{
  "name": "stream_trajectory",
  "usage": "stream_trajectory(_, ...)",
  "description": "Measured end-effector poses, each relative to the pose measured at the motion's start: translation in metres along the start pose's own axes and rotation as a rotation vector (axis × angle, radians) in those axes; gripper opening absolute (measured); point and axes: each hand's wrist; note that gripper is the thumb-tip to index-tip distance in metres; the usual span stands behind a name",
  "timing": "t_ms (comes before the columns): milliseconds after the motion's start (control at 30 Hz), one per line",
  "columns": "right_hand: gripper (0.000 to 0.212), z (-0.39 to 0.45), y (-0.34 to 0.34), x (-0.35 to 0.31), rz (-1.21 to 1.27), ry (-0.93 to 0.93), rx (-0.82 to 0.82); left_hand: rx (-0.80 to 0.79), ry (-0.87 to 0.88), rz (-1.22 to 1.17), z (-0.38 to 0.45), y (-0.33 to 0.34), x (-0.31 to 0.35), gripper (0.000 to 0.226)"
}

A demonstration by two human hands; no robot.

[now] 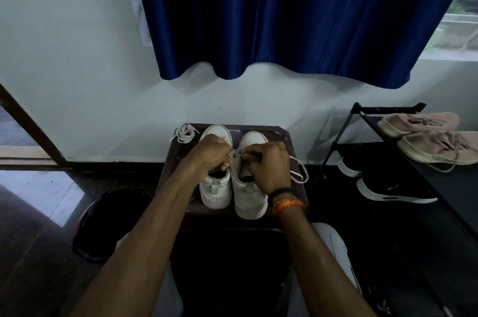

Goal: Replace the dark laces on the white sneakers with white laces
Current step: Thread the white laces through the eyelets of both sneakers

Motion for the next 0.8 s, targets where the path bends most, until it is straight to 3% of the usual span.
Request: stream_trajectory(800,0.021,-0.001,-0.006,-0.006,0.16,0.032,0.084,-0.036,0.001,-0.066,0.002,-0.003,-0.005,0.017)
Point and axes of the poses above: each hand's wrist, its own z-axis towards the middle knuckle, its own y-axis out of the palm, x = y × z, and after that the axes turned 8 degrees about y, right-handed
